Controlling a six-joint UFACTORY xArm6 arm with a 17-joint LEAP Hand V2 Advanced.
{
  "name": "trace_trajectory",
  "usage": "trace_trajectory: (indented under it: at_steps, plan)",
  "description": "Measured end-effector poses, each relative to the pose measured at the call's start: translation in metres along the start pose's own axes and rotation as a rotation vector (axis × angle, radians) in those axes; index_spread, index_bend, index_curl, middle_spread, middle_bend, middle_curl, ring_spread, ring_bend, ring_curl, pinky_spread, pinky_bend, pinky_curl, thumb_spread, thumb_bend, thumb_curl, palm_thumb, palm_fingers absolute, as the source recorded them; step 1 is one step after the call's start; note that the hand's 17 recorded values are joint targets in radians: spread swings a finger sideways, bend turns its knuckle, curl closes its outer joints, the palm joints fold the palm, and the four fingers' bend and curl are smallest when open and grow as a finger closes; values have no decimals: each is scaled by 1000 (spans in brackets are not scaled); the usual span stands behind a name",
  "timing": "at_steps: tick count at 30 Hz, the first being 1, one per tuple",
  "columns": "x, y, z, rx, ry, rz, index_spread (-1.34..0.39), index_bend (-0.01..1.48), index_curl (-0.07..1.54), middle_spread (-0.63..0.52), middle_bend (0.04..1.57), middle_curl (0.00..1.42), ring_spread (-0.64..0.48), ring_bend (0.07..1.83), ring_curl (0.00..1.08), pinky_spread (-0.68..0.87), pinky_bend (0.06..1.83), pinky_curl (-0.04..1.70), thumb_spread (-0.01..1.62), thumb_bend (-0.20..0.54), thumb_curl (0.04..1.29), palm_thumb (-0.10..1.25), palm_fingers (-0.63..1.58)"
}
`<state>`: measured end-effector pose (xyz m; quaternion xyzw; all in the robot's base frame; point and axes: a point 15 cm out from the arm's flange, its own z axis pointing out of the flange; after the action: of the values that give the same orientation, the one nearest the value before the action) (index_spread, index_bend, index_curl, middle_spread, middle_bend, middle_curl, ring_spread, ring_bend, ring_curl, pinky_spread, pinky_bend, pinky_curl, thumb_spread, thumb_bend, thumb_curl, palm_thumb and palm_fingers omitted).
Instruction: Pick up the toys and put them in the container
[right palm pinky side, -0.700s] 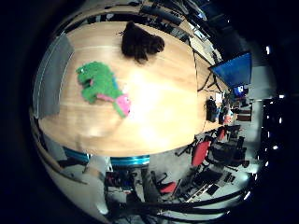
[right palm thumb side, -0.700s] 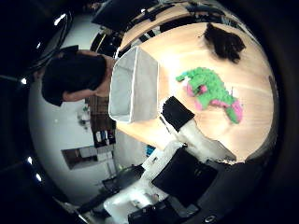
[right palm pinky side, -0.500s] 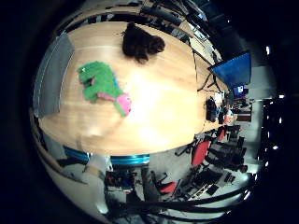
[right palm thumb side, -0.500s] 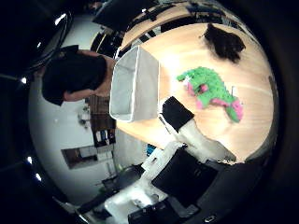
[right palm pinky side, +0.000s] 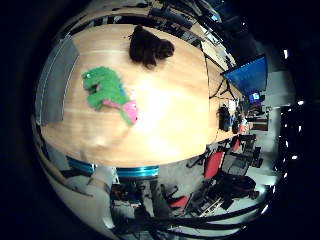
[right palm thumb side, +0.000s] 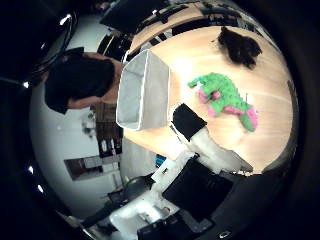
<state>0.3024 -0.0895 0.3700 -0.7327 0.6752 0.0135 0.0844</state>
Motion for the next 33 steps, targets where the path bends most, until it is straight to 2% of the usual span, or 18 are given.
trace_trajectory:
  at_steps: [4,20,33]
  plan:
    - [13,-15,10,27,28,5,-474,150,299,-152,198,360,-127,499,233,297,438,190,1028,-21,285,466,423]
    - [23,-57,108,-58,36,-50,-466,160,275,-178,245,377,-174,585,251,290,493,189,989,-27,299,491,395]
    - [37,-61,158,-148,43,-49,-464,166,285,-180,254,378,-174,596,247,283,513,183,984,-27,302,503,368]
